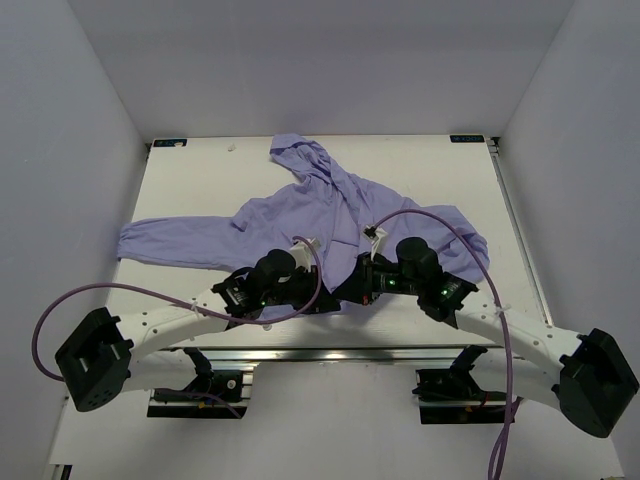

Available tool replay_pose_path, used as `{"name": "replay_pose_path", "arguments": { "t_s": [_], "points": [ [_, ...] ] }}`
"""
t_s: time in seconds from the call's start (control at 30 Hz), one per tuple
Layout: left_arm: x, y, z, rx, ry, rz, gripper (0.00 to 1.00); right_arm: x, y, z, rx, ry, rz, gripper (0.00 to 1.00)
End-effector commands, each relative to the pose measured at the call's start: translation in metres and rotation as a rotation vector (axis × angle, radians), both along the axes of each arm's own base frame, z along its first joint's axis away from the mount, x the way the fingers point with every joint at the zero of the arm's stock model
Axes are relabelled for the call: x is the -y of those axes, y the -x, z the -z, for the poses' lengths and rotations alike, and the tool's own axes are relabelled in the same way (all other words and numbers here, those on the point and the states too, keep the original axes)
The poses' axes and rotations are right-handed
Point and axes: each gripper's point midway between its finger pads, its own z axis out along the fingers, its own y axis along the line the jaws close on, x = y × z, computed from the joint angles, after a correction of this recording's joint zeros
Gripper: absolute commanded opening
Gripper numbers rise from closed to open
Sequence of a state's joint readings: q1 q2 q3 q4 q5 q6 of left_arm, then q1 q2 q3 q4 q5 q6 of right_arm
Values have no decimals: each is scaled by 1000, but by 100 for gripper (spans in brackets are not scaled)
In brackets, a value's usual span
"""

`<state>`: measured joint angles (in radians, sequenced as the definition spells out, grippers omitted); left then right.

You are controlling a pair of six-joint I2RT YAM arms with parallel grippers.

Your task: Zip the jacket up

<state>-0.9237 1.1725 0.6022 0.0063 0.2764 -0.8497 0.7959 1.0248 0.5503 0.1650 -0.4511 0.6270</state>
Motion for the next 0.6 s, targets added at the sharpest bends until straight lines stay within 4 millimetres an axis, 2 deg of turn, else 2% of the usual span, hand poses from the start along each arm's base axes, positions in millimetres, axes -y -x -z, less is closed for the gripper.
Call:
{"name": "replay_pose_path", "arguments": {
  "t_s": [0.0, 0.13, 0.23, 0.27, 0.3, 0.37, 0.57],
  "points": [
    [-1, 4, -8, 8, 5, 32, 0, -6, -19, -23, 2, -34, 69, 0],
    [-3, 11, -6, -13, 4, 57, 0, -7, -49, -23, 62, -8, 185, 0],
    [-4, 16, -8, -25, 4, 76, 0, -12, -67, -18, 173, 23, 193, 0],
    [-5, 18, -9, -26, 5, 78, 0, -15, -69, -10, 182, 47, 173, 0],
    [-7, 19, -8, -35, -1, 82, 0, -19, -72, -14, 207, 51, 154, 0],
    [-9, 21, -11, -41, -6, 79, 0, -23, -74, -9, 256, 62, 114, 0],
    [-12, 26, -17, -49, -11, 88, 0, -20, -80, 4, 407, 74, 99, 0]
  ]
}}
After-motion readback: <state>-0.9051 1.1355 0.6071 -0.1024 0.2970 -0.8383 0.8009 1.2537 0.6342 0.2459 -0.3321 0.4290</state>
